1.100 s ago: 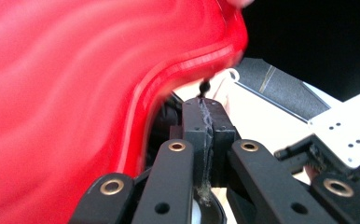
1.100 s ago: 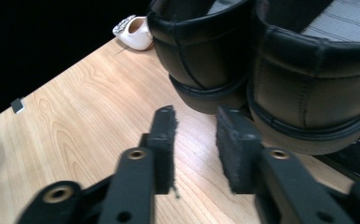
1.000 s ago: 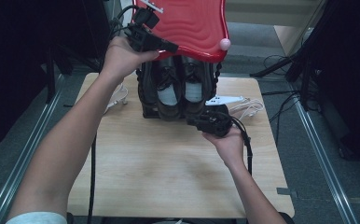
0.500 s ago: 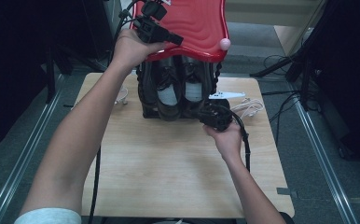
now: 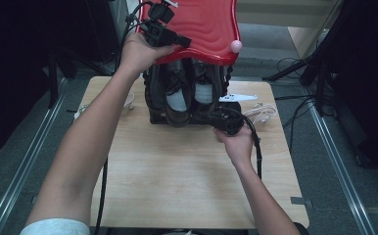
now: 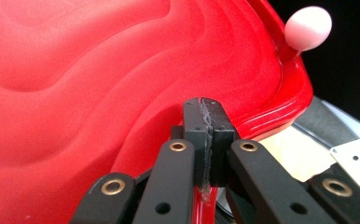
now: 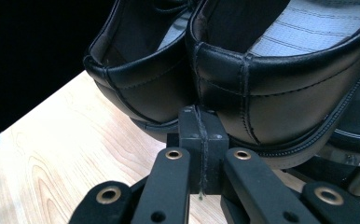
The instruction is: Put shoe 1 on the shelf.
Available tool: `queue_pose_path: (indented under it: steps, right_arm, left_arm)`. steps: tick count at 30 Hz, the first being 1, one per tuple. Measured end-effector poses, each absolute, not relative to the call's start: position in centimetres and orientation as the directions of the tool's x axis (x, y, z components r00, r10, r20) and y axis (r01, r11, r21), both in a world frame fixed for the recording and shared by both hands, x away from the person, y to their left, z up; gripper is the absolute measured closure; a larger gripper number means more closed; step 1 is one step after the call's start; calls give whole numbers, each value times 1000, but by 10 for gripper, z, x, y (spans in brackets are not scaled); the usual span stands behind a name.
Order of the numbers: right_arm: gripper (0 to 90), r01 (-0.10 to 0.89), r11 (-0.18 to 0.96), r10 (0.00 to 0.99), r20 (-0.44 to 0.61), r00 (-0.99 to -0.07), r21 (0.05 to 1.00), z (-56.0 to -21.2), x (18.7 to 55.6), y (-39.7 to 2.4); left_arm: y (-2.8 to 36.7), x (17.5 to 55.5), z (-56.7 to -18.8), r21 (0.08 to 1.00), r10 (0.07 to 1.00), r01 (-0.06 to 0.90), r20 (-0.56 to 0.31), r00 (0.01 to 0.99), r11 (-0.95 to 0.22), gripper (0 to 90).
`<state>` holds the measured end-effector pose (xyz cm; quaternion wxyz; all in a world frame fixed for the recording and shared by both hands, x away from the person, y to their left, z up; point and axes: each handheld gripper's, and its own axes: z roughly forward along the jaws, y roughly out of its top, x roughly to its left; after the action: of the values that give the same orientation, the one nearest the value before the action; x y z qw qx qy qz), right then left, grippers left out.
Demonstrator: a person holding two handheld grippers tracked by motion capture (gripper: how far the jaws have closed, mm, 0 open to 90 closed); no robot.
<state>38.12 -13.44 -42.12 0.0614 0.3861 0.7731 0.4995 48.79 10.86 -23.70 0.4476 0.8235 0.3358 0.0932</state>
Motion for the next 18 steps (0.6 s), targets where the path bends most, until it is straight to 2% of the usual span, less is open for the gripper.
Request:
queue_pose_path:
  steps: [13, 18]
  right_arm:
    - [900, 530, 172, 674, 293, -678, 830, -419, 393, -136]
    - [900, 515, 167, 710, 261, -655, 841, -416, 399, -139]
  left_arm:
    - [108, 488, -237, 801, 630, 462, -142, 764, -380, 900]
    - [108, 488, -237, 801, 630, 462, -142, 763, -380, 900]
